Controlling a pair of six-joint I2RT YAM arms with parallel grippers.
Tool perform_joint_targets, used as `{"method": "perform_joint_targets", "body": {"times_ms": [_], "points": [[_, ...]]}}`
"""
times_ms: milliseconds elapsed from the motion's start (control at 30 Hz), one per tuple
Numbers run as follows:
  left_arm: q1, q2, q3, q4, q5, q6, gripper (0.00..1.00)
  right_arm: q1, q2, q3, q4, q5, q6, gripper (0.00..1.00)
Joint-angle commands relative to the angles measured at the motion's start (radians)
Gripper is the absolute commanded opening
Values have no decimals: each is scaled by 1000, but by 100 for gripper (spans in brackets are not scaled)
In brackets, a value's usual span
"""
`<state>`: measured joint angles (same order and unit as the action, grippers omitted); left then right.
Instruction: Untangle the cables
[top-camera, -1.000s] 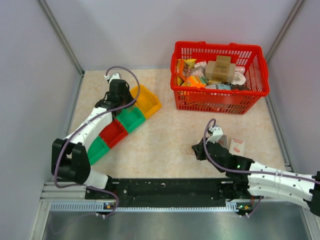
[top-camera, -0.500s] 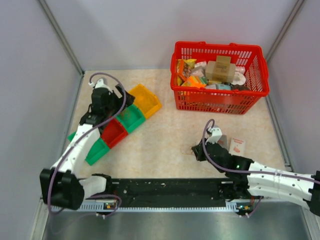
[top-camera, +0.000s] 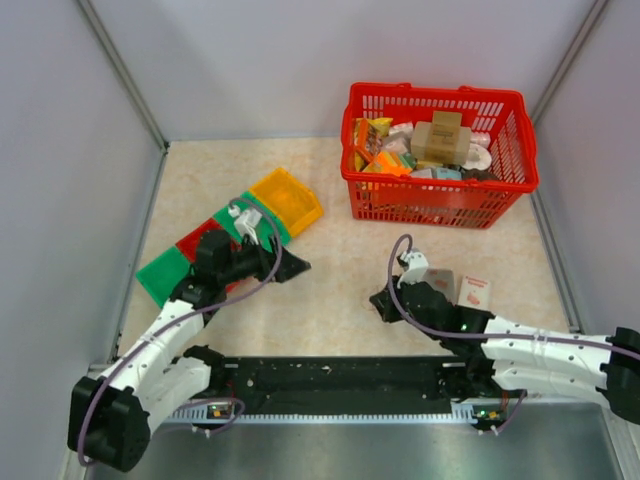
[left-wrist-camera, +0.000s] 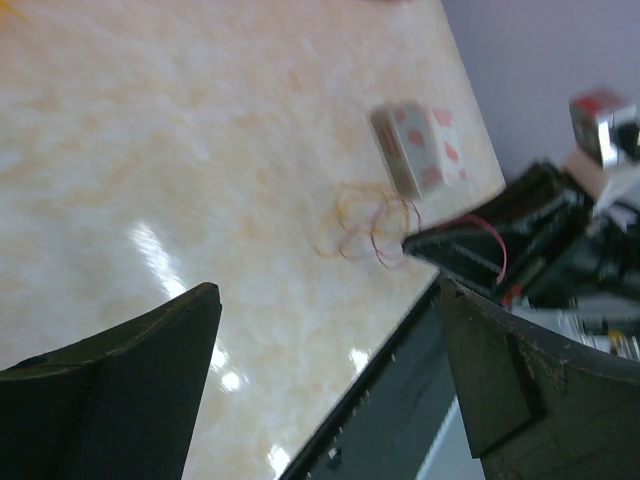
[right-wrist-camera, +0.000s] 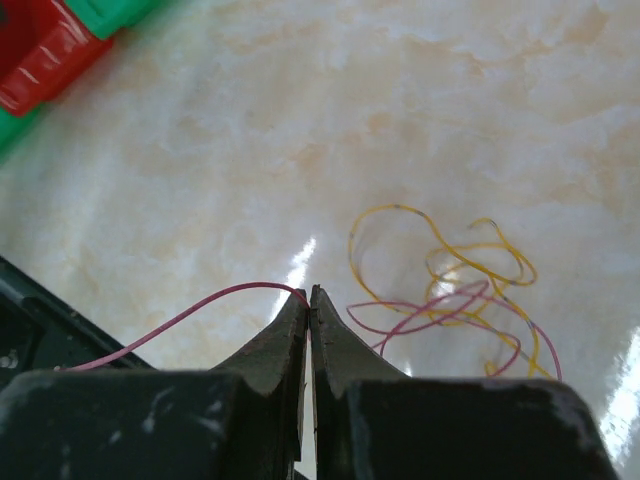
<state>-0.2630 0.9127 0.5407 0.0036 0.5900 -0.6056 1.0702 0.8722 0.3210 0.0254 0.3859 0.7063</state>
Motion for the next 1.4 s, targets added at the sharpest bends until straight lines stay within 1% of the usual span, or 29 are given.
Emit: {"method": "perform_joint_targets", "body": {"times_ms": [0, 67, 167, 267, 333, 433, 467, 667, 833, 867, 933, 1033, 1067, 1167, 1233, 1367], "points": [[-175, -60, -61, 174, 125, 40, 93, -9, -25, 117, 110, -90, -22, 0], [-240, -63, -68, 225, 143, 23, 92, -9, -41, 171, 76, -108, -36, 0], [-288, -77, -44, 256, 178, 42, 88, -9, -68, 263, 16, -137, -74, 0], [-314, -78, 1, 239, 192, 69, 81, -9, -101, 343, -54, -127, -91, 0], [-327, -78, 19, 216, 183, 72, 79, -7, -111, 387, -84, -110, -96, 0], [-357, -66, 16, 237, 209, 67, 89, -7, -111, 452, -93, -113, -99, 0], [-369, -67, 18, 240, 199, 63, 91, -7, -105, 469, -87, -122, -96, 0], [-410, -63, 45, 246, 165, 49, 94, -7, -62, 572, -65, -186, -99, 0], [-450, -12, 84, 291, 143, 30, 95, -7, -19, 593, -36, -234, -77, 0], [-461, 6, 90, 292, 131, 26, 91, -9, -16, 592, -35, -231, -65, 0], [-492, 44, 100, 263, 75, 20, 80, -9, -7, 592, 11, -239, -45, 0], [-534, 95, 96, 242, 16, 39, 77, -7, -1, 590, 56, -260, -28, 0], [-548, 107, 88, 240, -7, 41, 74, -9, -1, 587, 60, -260, -24, 0], [-574, 150, 97, 220, -39, 21, 49, -7, -6, 575, 74, -252, -5, 0], [-582, 173, 111, 196, -67, 24, 48, -7, -12, 570, 82, -251, 2, 0], [-587, 190, 117, 177, -93, 36, 52, -9, -21, 569, 87, -255, 5, 0]]}}
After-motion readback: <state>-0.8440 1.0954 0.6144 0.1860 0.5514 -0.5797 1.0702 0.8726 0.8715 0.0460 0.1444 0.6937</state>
